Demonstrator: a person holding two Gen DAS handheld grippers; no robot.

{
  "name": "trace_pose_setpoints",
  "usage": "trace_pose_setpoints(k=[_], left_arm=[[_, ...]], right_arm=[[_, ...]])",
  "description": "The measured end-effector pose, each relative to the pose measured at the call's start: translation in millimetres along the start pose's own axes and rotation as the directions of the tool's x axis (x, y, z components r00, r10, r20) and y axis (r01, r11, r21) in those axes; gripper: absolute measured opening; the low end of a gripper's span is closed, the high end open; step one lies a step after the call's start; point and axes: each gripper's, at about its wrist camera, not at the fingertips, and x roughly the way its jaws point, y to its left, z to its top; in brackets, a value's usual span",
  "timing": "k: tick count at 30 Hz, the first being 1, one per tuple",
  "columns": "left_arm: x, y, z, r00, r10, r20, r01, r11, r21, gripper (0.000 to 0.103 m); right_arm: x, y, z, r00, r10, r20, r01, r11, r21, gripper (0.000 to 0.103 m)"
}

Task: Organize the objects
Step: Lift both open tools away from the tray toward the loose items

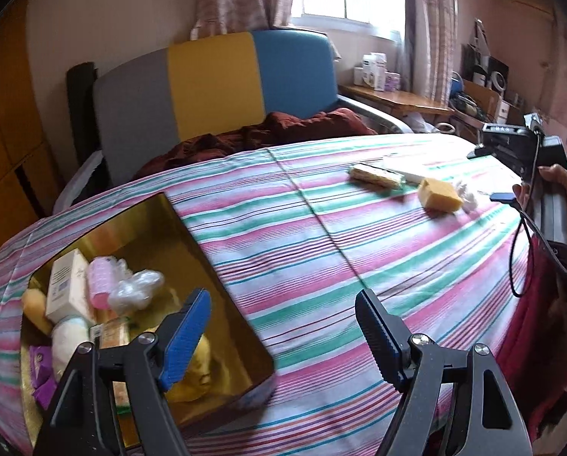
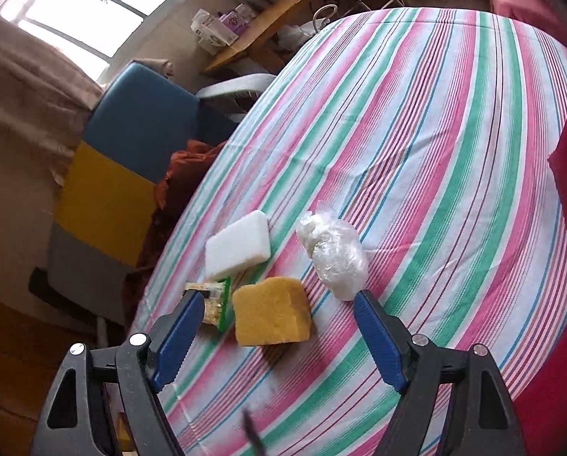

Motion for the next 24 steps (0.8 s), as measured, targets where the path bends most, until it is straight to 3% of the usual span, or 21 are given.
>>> trace_pose_setpoints(k=[4,7,15,19,24], left_arm=[[9.6,-14.5,8.1,0.999,-0.032,-0.012,0.033,0.999,0.021,0.084],[18.3,-25.4,14.5,0.998,-0.06,-0.026,0.06,0.998,0.035,0.084],[59.4,-52.1,26.9,0.988,-0.099,-0.115,0.103,0.994,0.03,0.084],[79.6,-58.1,30.1,0.981,-0.113,-0.159,0.114,0.994,-0.004,0.084],[97.3,-73.1,35.5,0.978,-0.105,-0.178,0.112,0.993,0.025,0.084]], right_arm=[[-13.3,-13.7,3.7,0.99,0.133,0.049,-0.137,0.987,0.087,0.084],[-19.6,-23.1,8.1,0.979,0.186,0.085,-0.196,0.971,0.137,0.084],[-6.6,-11.4,6.2,0.978,0.206,0.016,-0.206,0.973,0.104,0.085],[-5.4,-16.0,5.6,0.971,0.238,-0.001,-0.237,0.965,0.111,0.085],[-4.1,-15.7,3.9,0.96,0.281,-0.019,-0.277,0.954,0.119,0.085]])
